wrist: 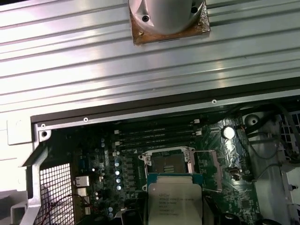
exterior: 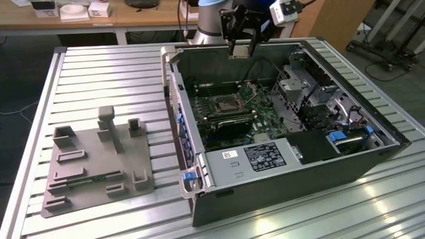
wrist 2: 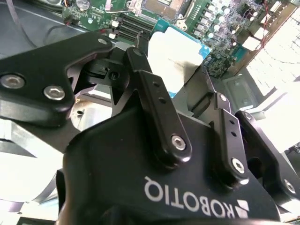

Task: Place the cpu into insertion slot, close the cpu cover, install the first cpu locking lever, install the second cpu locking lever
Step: 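Place the cpu into insertion slot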

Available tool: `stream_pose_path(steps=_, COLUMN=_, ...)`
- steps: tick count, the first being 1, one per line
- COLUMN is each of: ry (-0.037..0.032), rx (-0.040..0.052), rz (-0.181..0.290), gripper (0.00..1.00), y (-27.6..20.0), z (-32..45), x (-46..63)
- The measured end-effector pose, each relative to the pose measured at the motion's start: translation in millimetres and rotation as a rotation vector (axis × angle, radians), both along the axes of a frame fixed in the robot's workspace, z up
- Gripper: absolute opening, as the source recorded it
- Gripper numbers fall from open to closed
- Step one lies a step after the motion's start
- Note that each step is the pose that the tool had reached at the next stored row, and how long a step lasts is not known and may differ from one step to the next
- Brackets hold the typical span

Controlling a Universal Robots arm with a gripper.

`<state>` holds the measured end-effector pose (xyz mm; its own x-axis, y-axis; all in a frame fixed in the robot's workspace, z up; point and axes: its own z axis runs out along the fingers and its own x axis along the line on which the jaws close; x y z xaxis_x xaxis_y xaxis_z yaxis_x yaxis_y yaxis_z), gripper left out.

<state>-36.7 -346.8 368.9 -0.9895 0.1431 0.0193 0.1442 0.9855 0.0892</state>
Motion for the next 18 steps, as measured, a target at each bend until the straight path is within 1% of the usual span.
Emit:
stream_pose_path(steps=14, ry=0.0001, rx=0.0006, rz=-0.002, gripper=0.54, y=0.0, z=0.0, x=-0.2)
stream_pose_path(steps=16, ry=0.0001, rx=0.0006, rz=-0.011, gripper=0.54, y=0.0, z=0.0, x=-0.2)
stream_pose_path(steps=18, ry=0.0001, rx=0.0005, rz=-0.031, gripper=0.54, y=0.0, z=-0.1, x=-0.2)
